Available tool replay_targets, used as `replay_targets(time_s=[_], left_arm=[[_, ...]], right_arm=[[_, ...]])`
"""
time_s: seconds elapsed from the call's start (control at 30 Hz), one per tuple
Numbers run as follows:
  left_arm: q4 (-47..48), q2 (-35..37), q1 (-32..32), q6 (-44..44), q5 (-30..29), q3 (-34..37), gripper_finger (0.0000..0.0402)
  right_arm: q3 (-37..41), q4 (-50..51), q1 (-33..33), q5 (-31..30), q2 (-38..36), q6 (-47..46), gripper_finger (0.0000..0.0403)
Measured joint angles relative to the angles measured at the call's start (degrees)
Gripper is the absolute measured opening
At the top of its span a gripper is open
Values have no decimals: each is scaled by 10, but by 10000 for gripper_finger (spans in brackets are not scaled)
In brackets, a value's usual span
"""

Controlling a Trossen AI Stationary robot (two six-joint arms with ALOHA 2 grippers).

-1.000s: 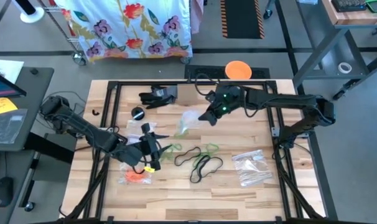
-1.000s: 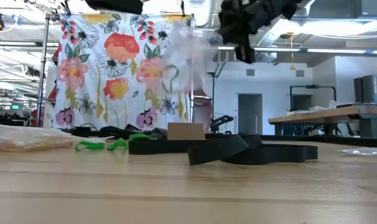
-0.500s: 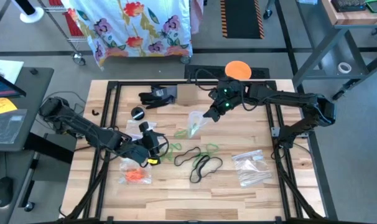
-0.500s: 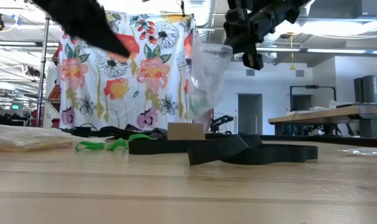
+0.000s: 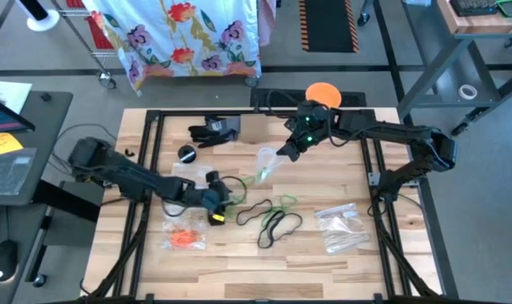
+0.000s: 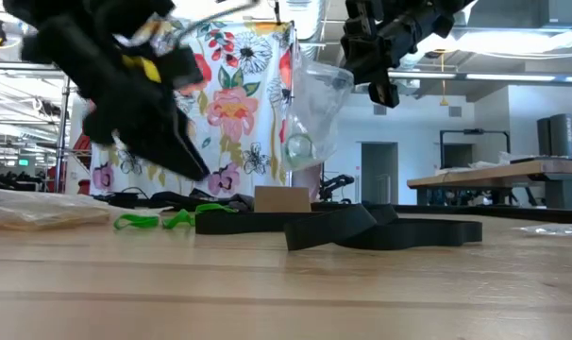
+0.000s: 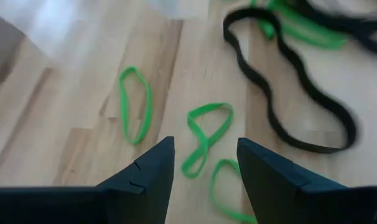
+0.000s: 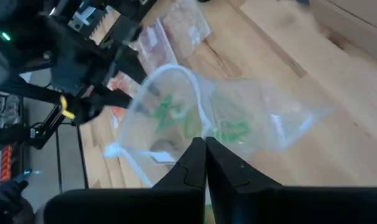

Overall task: Sort rubber bands
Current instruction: Put the green rubber band into the transparent zip bag

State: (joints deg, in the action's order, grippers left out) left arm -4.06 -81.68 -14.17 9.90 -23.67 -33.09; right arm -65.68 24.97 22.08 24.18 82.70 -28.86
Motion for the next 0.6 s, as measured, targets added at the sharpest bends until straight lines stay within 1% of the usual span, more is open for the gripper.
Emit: replay_targets(time_s=[0.13, 0.27, 0.3, 0.4, 0.47, 0.5, 0.57, 0.6], left_arm=[[-10, -80, 15, -27, 9, -33, 168], [2, -136, 38, -28, 9, -64, 168], [10, -146, 44, -19, 15, -72, 168], [44, -161, 59, -3, 66, -97, 165], [62, -165, 61, -6, 75, -110, 146], [69, -166, 59, -15, 74, -116, 130], [93, -160, 57, -29, 76, -130, 84], [108, -156, 55, -34, 80, -137, 54]], right_arm=[[0, 2, -3, 0, 0, 2, 0], [0, 4, -4, 0, 0, 4, 0], [0, 4, -6, 0, 0, 4, 0], [0, 4, -6, 0, 0, 6, 0], [0, 4, -6, 0, 0, 7, 0], [0, 4, -6, 0, 0, 8, 0], [0, 4, -5, 0, 0, 9, 0], [0, 4, -6, 0, 0, 9, 0]])
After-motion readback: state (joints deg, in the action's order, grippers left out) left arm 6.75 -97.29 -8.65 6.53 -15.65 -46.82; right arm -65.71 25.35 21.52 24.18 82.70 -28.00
